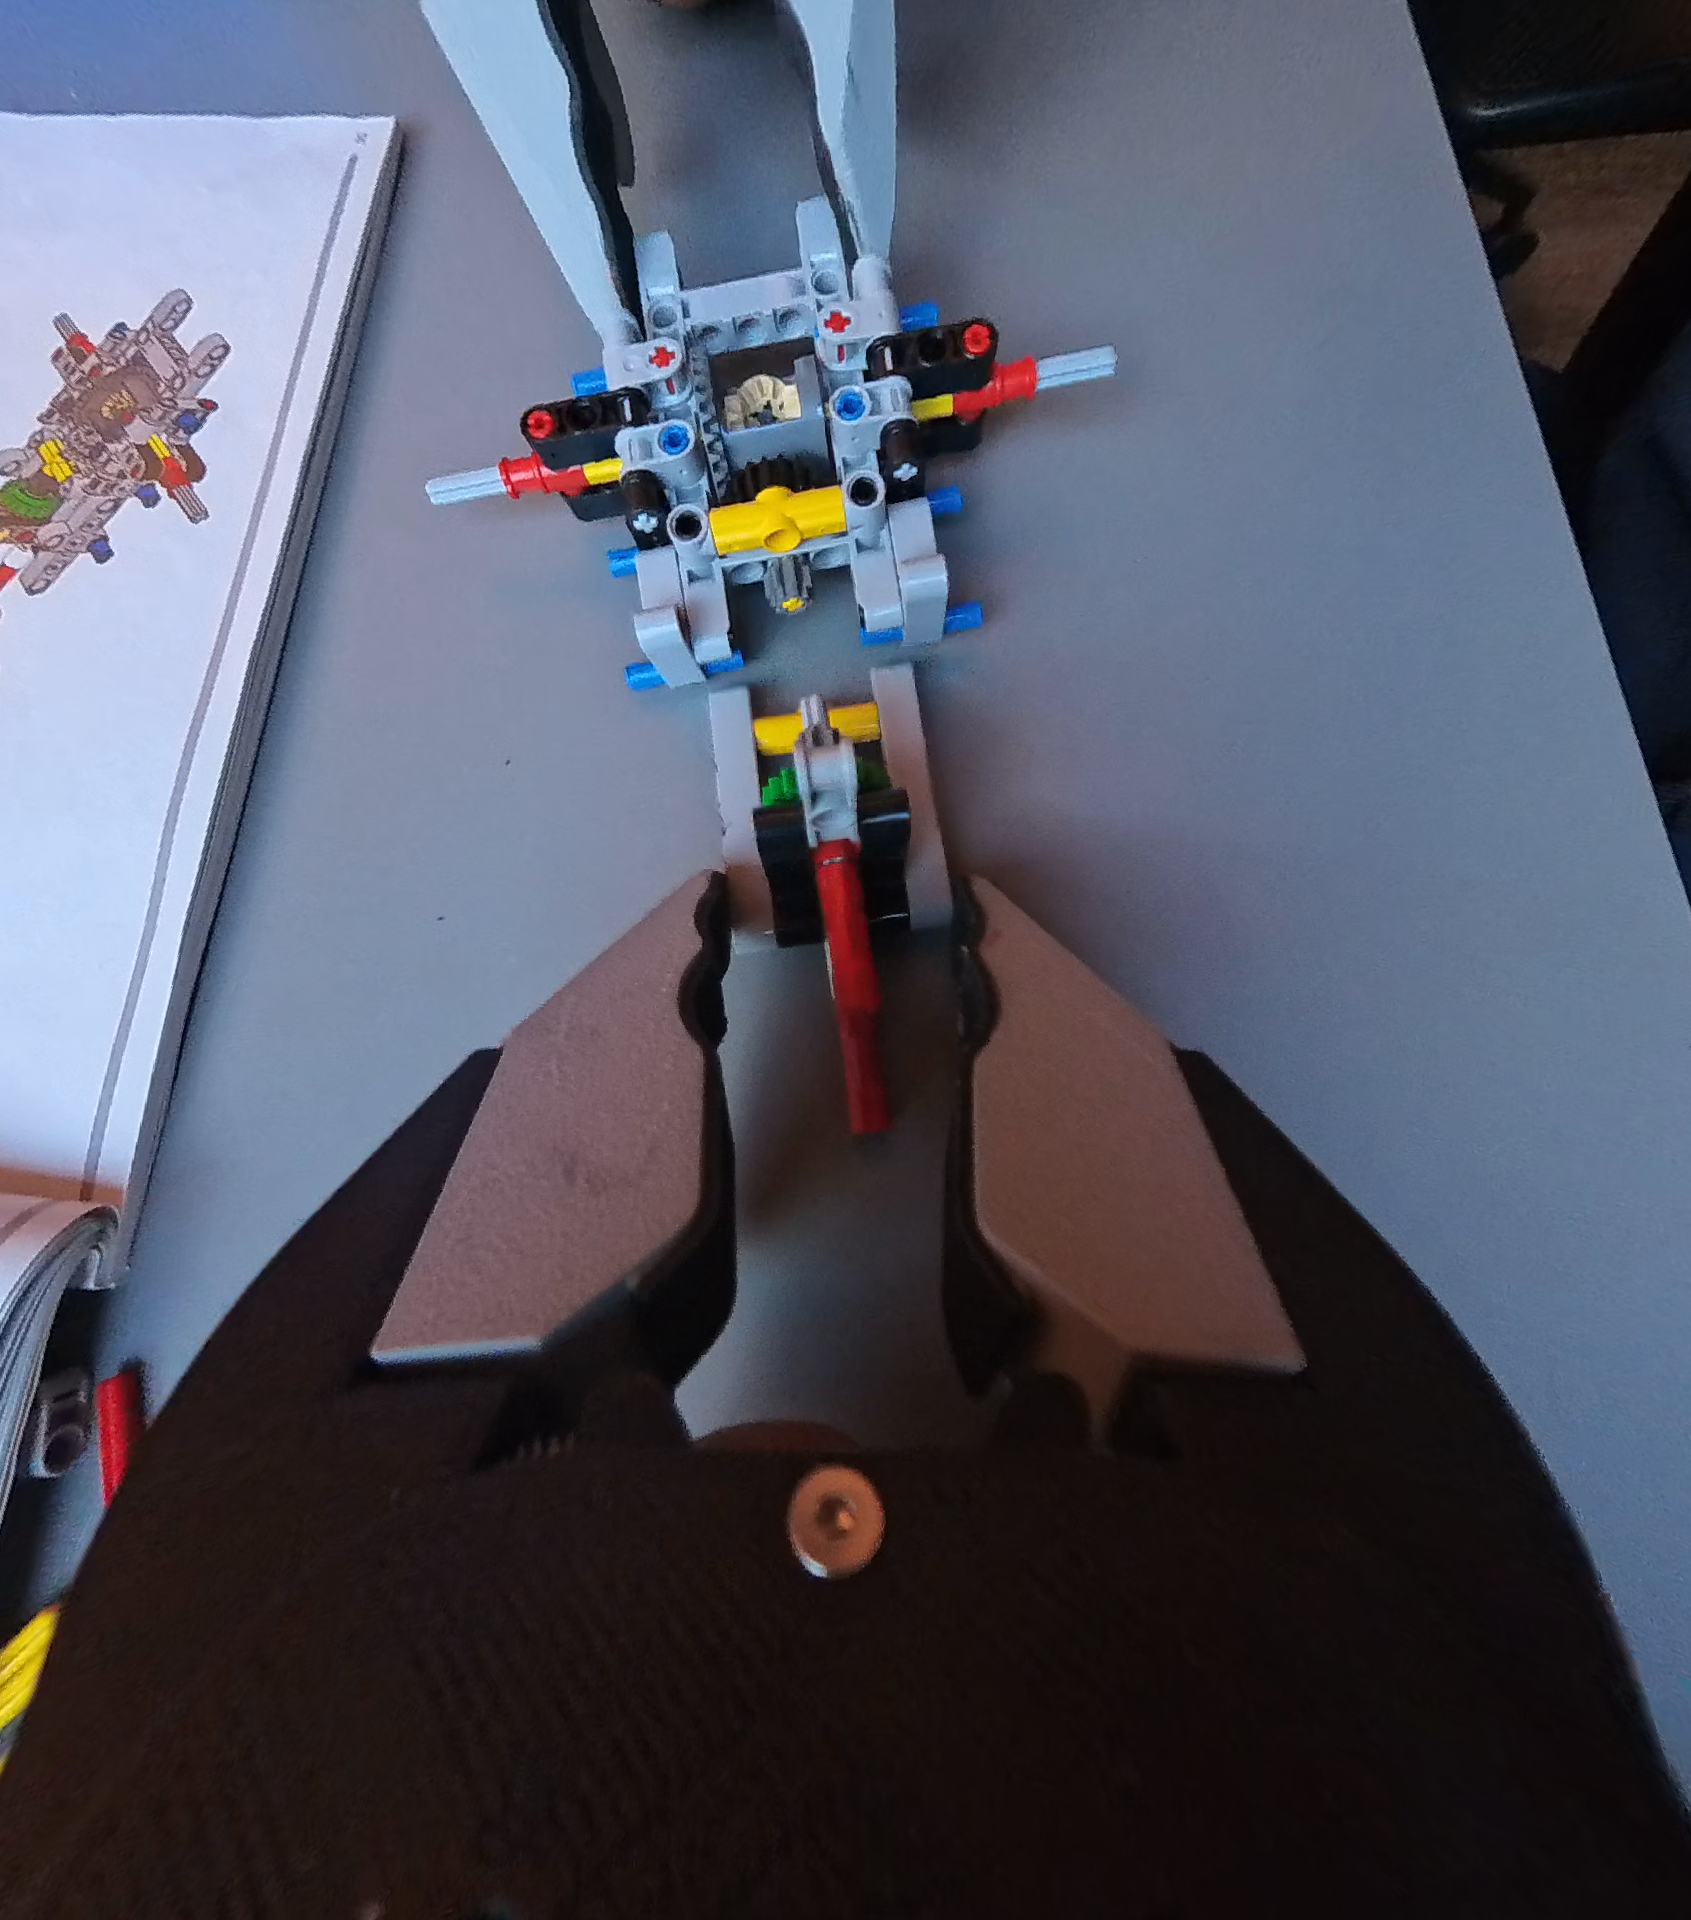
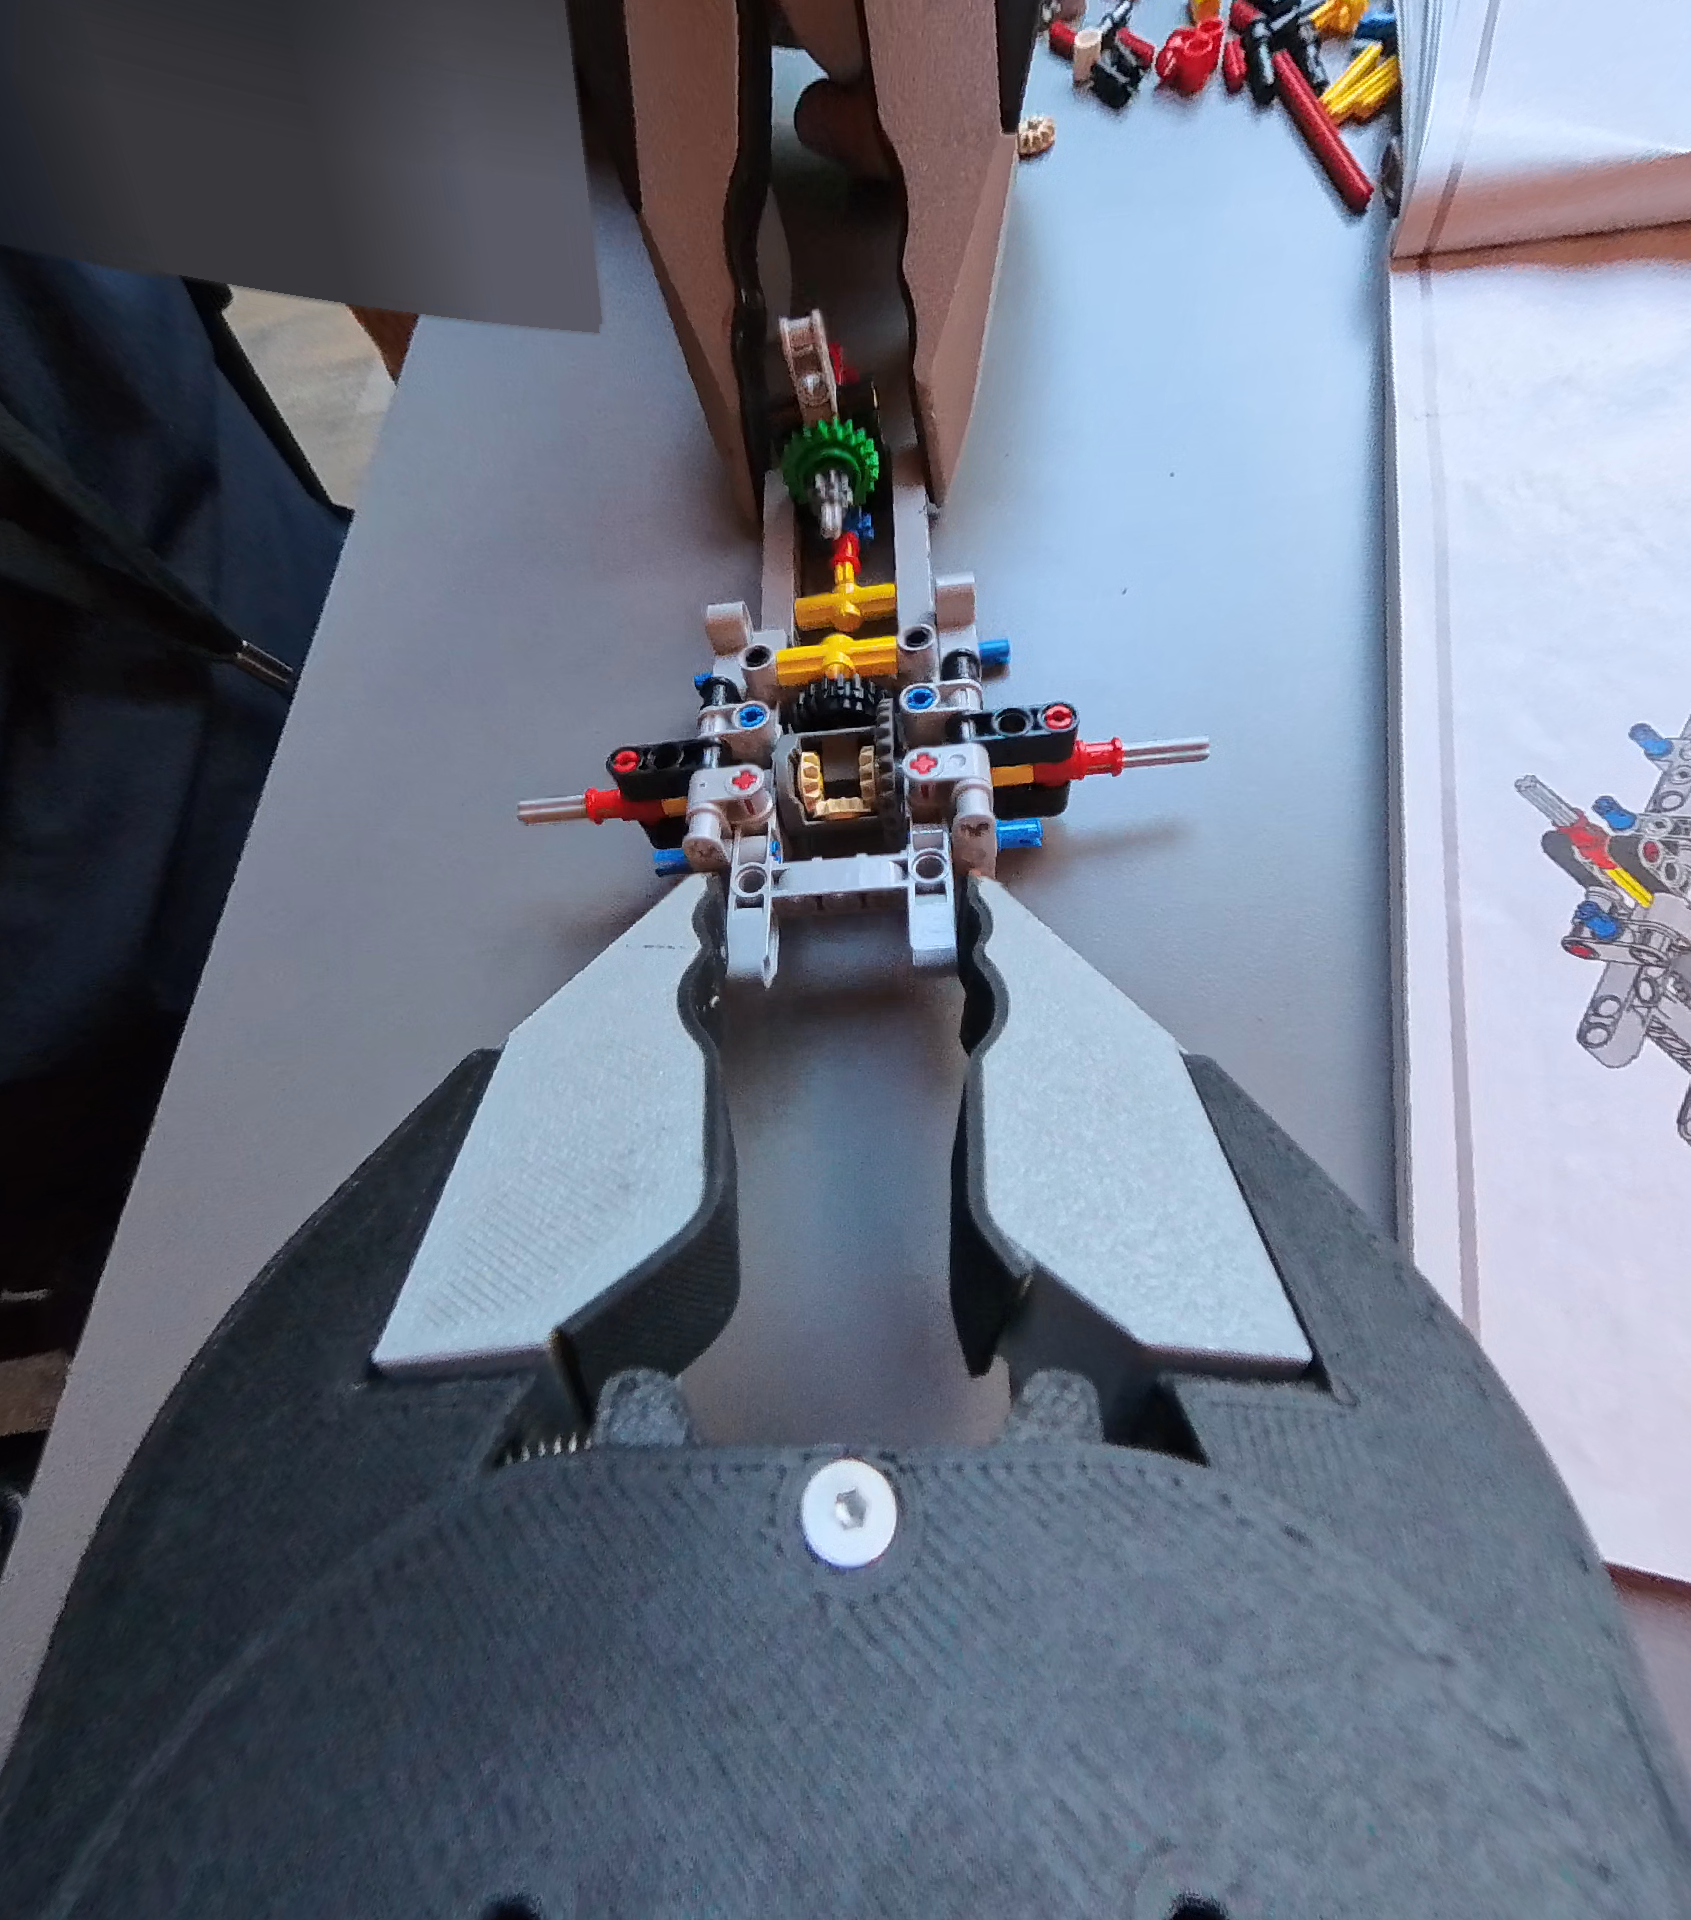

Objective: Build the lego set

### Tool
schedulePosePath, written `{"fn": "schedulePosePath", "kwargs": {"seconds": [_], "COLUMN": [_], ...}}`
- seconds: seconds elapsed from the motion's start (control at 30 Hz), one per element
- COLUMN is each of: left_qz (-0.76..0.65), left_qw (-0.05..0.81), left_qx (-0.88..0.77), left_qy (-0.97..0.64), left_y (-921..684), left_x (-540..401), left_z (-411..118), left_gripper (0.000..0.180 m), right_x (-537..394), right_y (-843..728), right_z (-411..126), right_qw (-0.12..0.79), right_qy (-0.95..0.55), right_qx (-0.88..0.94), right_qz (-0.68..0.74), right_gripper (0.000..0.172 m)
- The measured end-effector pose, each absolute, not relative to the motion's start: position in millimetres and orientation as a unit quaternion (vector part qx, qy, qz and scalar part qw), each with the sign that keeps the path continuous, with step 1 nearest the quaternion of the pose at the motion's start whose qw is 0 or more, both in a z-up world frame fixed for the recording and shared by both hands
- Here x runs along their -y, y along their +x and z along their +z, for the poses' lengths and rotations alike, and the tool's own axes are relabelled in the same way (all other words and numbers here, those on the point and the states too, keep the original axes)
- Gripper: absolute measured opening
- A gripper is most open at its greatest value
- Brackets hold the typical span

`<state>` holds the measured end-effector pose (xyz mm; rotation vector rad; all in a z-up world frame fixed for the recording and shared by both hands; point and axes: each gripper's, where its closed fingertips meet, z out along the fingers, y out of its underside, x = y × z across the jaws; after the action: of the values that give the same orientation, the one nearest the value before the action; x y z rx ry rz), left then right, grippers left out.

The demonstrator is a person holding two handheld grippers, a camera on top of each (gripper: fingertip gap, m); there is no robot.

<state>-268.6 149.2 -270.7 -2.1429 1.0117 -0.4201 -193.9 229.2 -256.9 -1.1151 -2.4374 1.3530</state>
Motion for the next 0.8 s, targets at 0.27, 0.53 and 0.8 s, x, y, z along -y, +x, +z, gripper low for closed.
{"fn": "schedulePosePath", "kwargs": {"seconds": [0.27,0.53,0.8], "left_qz": [-0.171,-0.168,-0.167], "left_qw": [0.355,0.356,0.356], "left_qx": [-0.386,-0.382,-0.379], "left_qy": [-0.834,-0.836,-0.838], "left_y": [-269,-269,-269], "left_x": [-149,-151,-152], "left_z": [-271,-271,-272], "left_gripper": [0.039,0.039,0.039], "right_x": [-224,-211,-211], "right_y": [-199,-210,-210], "right_z": [-247,-255,-252], "right_qw": [0.074,0.094,0.101], "right_qy": [-0.366,-0.363,-0.359], "right_qx": [0.795,0.809,0.811], "right_qz": [0.479,0.452,0.45], "right_gripper": [0.042,0.042,0.042]}}
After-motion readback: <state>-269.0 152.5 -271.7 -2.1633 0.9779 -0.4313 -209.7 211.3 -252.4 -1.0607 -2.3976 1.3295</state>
